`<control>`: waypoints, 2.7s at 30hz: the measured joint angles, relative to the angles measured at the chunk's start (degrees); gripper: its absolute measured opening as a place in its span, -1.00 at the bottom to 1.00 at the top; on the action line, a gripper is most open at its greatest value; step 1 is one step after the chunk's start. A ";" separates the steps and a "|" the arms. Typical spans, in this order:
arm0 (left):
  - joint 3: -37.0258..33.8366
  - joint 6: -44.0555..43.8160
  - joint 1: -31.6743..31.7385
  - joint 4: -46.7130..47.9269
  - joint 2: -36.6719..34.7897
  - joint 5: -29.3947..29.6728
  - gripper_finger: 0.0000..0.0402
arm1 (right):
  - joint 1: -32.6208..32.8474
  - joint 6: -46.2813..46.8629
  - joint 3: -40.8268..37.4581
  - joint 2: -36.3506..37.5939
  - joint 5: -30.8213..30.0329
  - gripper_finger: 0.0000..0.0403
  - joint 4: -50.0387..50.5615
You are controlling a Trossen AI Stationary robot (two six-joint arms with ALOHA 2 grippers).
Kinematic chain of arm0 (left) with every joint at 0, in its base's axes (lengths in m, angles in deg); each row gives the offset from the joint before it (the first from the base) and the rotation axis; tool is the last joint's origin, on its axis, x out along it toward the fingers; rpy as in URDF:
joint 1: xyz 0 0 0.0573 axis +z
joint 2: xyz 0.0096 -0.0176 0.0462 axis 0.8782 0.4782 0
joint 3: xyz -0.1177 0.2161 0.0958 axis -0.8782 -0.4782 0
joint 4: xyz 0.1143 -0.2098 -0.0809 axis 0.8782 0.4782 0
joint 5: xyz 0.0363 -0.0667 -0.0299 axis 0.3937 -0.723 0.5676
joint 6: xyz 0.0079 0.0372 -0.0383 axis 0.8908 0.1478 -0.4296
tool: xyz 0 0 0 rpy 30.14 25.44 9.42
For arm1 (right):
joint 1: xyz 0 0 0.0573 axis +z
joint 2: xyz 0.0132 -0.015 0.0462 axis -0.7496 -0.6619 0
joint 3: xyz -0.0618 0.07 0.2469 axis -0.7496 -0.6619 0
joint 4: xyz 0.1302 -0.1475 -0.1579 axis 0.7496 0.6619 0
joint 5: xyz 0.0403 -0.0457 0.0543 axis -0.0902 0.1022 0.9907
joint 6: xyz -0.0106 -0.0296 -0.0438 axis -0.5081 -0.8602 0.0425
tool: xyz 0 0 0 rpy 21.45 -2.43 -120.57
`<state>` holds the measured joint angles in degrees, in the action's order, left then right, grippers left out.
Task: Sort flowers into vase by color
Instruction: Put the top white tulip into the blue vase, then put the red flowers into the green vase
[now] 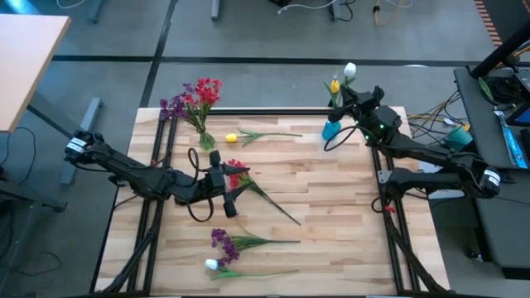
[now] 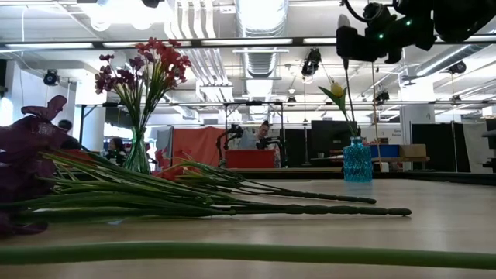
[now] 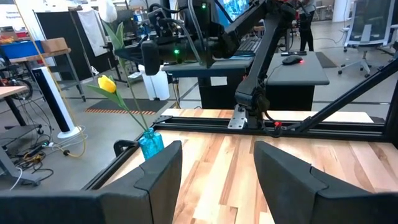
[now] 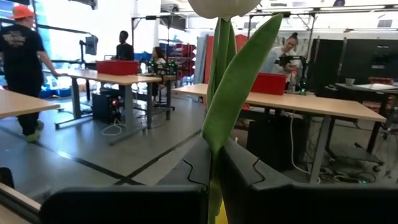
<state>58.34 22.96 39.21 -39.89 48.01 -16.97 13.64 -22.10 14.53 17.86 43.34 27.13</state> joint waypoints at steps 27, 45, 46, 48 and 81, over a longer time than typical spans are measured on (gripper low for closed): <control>0.00 -4.15 0.00 1.31 0.02 0.01 -0.08 | 0.02 3.94 -0.04 0.43 -2.98 -0.39 10.60; 0.00 -5.86 0.00 1.57 0.02 0.01 -0.08 | 0.15 15.14 6.05 6.62 -2.99 0.58 40.53; 0.00 -6.01 0.00 1.57 0.02 0.01 -0.08 | 0.15 16.29 6.46 6.86 -2.97 0.61 42.65; 0.00 -6.08 0.00 1.57 0.02 0.01 -0.08 | 0.16 18.24 7.41 7.22 -2.71 0.64 46.77; 2.38 -32.74 -0.13 33.47 -0.61 -17.32 -0.08 | 28.08 52.81 15.56 7.08 19.64 0.70 82.41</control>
<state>60.72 -9.78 39.08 -6.42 47.39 -34.30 41.72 30.72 30.10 24.94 62.98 109.53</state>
